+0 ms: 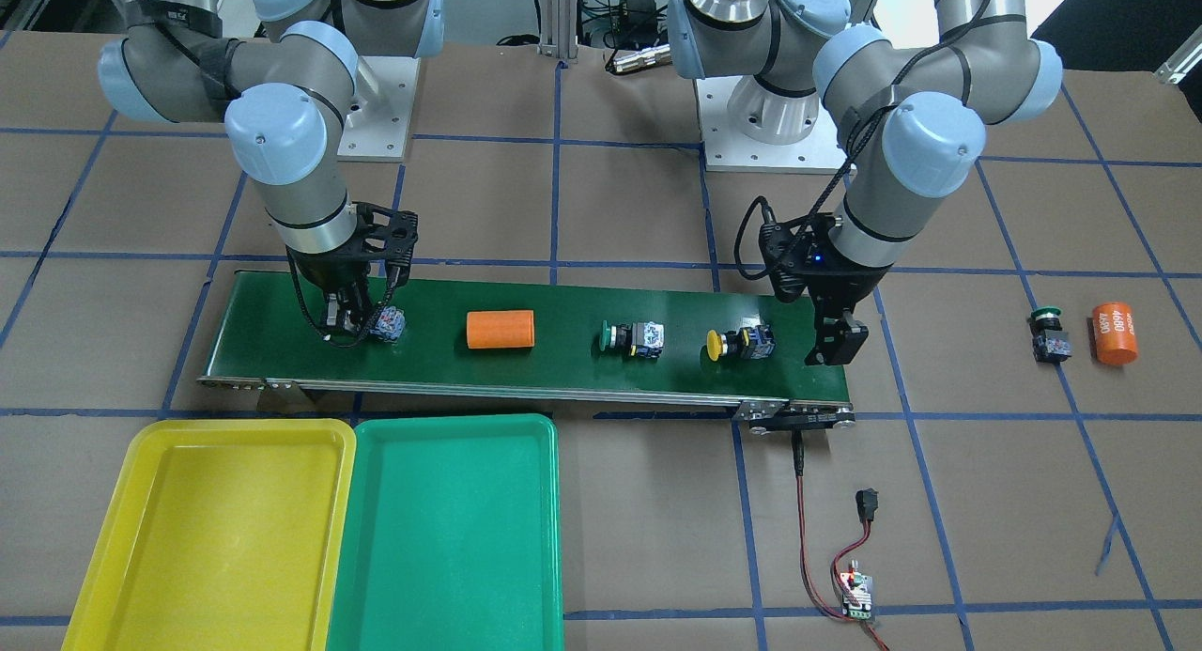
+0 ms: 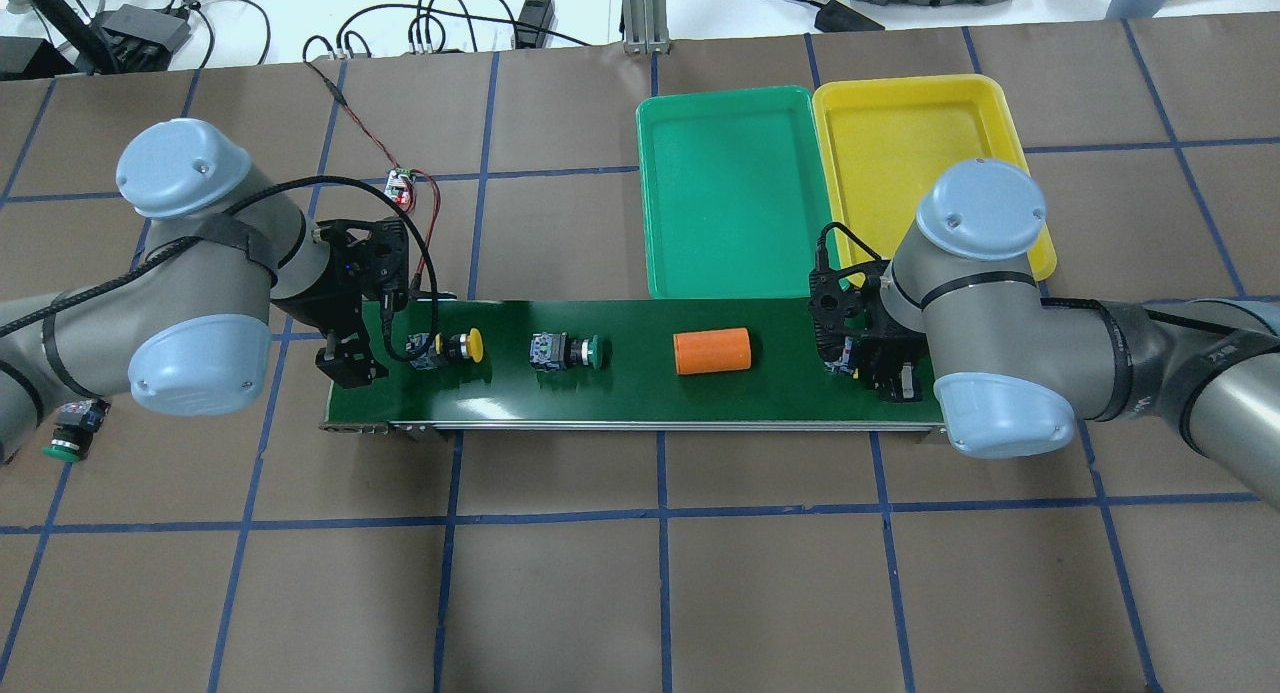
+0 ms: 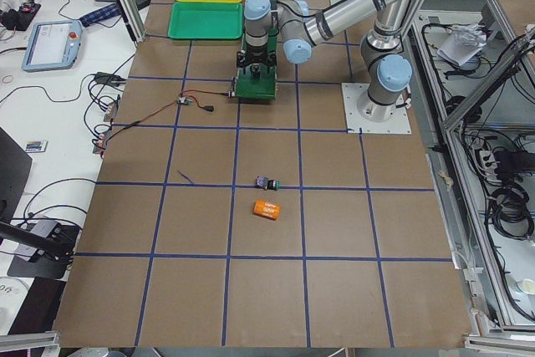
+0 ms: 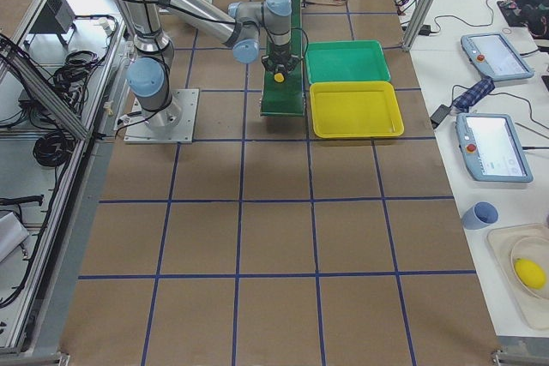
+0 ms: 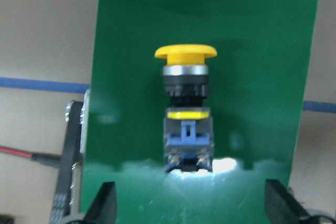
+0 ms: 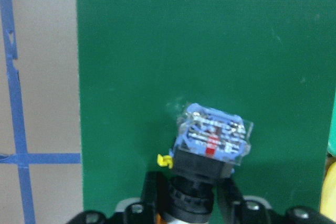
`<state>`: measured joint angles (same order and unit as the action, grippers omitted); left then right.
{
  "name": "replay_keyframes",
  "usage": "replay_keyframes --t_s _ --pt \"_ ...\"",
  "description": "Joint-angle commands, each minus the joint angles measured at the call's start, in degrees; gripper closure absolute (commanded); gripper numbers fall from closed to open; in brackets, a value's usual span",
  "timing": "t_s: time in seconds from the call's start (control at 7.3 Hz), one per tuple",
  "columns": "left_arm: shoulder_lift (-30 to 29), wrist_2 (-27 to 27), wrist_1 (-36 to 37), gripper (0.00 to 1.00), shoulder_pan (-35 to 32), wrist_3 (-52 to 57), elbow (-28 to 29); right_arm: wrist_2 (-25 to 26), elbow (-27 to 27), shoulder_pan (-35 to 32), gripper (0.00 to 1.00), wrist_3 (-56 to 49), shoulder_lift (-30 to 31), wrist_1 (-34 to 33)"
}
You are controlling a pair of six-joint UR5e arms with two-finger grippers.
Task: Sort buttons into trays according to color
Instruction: 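Grasp the yellow button at the belt end with the right gripper while the left withdraws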
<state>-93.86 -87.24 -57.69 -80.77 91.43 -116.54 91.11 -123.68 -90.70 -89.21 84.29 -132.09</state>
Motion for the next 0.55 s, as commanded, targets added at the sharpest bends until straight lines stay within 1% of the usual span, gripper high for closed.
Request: replay_keyframes --t_s 0.0,0.14,0.27,0.41 --pt "1.0 -2.2 -7.3 0.0 10.6 0.7 3.9 1.8 1.0 0.0 0.74 0.1 0.0 -0.1" --pt "-0.8 -1.5 -6.6 0.0 19.0 2.5 3.9 2.3 3.6 0.1 0.78 0.2 -0.6 -0.1" --pt "-2.2 -1.4 -6.2 0.0 24.4 2.3 4.6 2.4 7.4 0.7 0.78 -0.4 -1.7 0.1" --pt "-3.8 -1.6 -2.8 0.0 25.9 1.3 5.6 2.9 12.1 1.6 0.78 -0.6 -5.0 0.6"
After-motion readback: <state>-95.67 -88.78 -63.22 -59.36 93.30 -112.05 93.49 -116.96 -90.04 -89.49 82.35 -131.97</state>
